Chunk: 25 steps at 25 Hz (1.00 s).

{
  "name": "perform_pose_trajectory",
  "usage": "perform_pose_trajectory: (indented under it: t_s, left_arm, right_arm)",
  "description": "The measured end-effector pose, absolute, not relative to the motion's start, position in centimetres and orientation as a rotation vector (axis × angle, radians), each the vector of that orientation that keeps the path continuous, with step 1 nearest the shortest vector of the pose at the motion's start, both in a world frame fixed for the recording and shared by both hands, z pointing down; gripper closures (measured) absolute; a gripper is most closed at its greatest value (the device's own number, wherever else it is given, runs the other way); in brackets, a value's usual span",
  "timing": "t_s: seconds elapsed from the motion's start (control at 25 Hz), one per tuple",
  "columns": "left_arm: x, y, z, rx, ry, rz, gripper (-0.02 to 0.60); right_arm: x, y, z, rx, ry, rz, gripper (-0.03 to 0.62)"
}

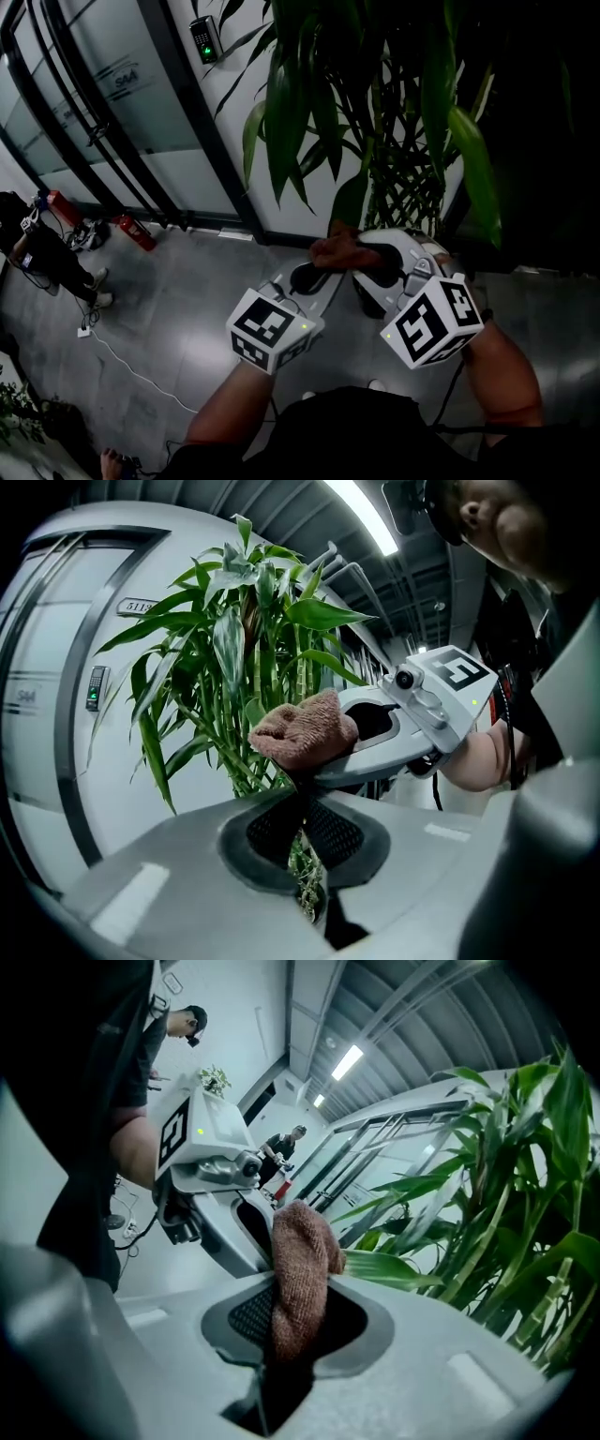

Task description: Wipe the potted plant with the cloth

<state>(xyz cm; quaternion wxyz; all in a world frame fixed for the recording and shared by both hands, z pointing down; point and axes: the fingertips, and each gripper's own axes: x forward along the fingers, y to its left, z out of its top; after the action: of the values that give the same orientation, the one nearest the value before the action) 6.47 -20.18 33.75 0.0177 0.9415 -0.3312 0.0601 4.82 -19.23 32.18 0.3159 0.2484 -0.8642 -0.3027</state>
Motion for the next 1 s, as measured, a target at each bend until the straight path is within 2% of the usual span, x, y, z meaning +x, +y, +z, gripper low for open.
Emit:
perform_pose_trajectory:
  t_s: [0.6,1.0]
  left_arm:
    - [6.4,-20.3,34.1,2.937,-1.029,0.187,0.565]
    - [6.5,-19.8,33.4,2.923,-1.013,0.156,0.565]
  right_arm:
    - [4.8,-17.9,32.2,0.587,-2.302,-0.769,0.528]
    - [10.2,-25.6,25.5,1.270,-2.376,-0.757,0.528]
